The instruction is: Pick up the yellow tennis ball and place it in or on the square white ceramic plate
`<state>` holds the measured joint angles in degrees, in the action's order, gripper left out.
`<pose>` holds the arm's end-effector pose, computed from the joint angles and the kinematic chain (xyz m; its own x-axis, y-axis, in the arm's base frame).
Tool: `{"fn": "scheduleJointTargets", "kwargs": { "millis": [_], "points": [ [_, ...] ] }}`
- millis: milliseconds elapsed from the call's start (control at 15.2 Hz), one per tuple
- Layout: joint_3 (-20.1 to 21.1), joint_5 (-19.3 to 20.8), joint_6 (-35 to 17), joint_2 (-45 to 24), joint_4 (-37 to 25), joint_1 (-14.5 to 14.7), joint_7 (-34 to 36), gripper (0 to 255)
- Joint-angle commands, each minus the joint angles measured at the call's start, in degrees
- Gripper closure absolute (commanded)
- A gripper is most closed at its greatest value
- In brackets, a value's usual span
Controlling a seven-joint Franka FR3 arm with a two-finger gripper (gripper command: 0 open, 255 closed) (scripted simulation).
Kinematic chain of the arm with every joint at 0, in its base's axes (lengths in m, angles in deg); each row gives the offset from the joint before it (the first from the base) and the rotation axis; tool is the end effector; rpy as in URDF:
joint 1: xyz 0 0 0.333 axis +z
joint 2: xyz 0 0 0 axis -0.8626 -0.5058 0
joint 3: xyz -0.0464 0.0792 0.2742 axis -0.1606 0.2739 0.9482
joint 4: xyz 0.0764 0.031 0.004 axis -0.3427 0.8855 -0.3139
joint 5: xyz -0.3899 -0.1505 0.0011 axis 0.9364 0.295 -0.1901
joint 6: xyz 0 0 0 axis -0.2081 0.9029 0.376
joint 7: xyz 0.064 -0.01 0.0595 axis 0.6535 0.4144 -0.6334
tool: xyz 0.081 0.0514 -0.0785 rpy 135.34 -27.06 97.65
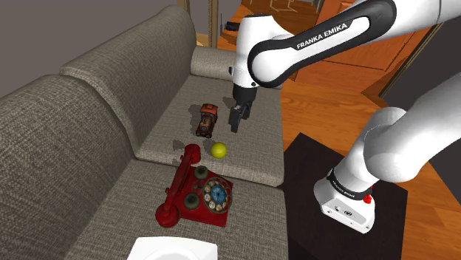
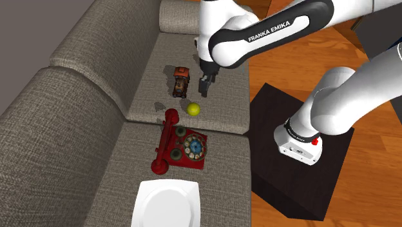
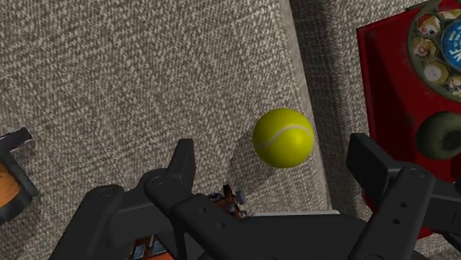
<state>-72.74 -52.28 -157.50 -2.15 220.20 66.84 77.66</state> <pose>0.4358 0.1289 0.3164 0.9693 0.2435 -0.0329 0.2384 -0.9645 -0.1134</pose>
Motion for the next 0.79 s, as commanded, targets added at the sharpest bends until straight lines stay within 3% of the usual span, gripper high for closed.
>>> {"fn": "scheduleJointTargets", "kwargs": {
  "millis": [0,330,726],
  "points": [
    [1.19,0.20,-3.59,-4.37,-0.81,0.54,0.87,0],
    [3.41,2.36,-11.08,-15.82,-4.47,1.68,3.63,0],
    [3.70,3.04,-15.89,-20.23,-4.02,2.11,4.27,0]
  ]
}}
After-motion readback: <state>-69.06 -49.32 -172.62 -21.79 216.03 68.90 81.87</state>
